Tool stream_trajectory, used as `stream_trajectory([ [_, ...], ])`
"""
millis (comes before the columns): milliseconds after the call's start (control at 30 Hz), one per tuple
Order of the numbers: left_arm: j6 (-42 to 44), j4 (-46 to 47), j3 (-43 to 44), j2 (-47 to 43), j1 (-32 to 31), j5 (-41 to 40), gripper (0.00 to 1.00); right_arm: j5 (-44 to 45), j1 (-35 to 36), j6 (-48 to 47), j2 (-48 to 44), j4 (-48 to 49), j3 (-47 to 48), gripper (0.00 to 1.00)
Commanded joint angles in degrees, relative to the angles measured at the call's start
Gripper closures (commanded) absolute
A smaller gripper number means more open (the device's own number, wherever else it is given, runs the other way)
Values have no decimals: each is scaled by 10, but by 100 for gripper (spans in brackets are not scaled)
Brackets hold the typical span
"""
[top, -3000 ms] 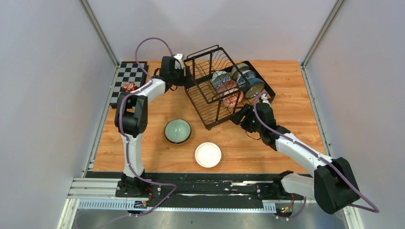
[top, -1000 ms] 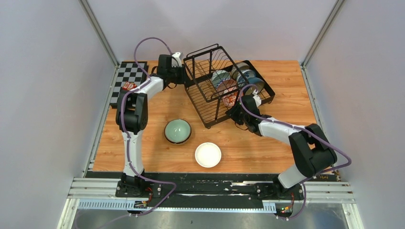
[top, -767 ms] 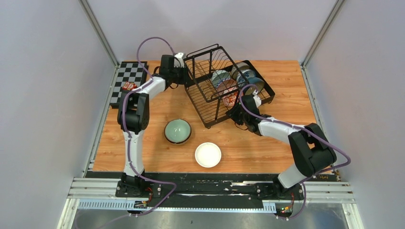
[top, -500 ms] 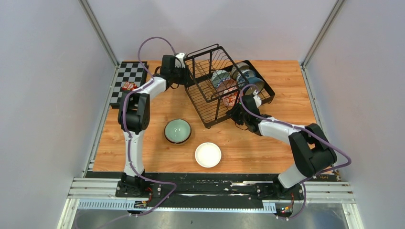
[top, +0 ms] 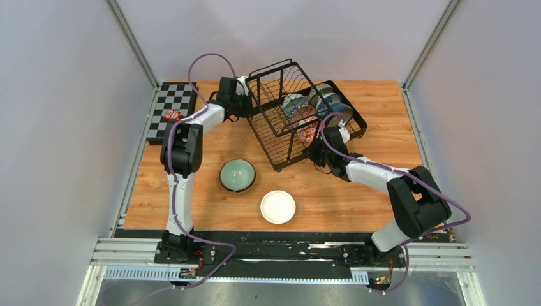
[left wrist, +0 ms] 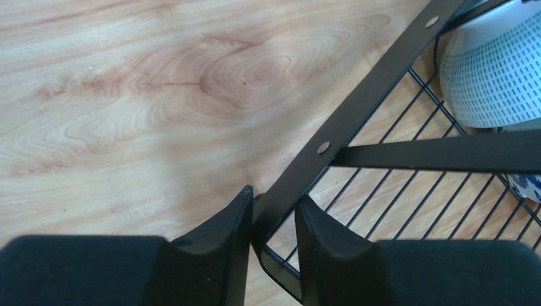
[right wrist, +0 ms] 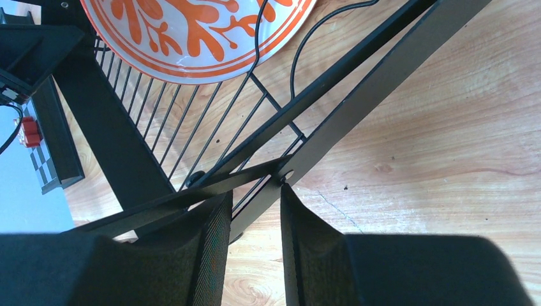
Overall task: Load the bowls into the dish rack
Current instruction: Adjust the dish rack at the center of the board.
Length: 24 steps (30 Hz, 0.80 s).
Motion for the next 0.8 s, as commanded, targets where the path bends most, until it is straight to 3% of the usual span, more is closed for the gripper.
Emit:
stream_trajectory([
  [0, 6, -38, 11, 8, -9, 17, 79, 10, 2, -18, -7, 30, -10, 84],
  [100, 5, -38, 10, 2, -10, 20, 93, 11, 2, -22, -8, 31, -13, 96],
  [167, 5, -37, 6, -5, -11, 18, 100, 12, 2, -24, -8, 32, -14, 97],
  [333, -8, -31, -24, -29, -22, 1, 100, 2, -4, -40, -10, 25, -13, 97],
  [767, -98, 61, -220, -165, -49, -33, 100, -62, -71, -135, -53, -43, -6, 97],
])
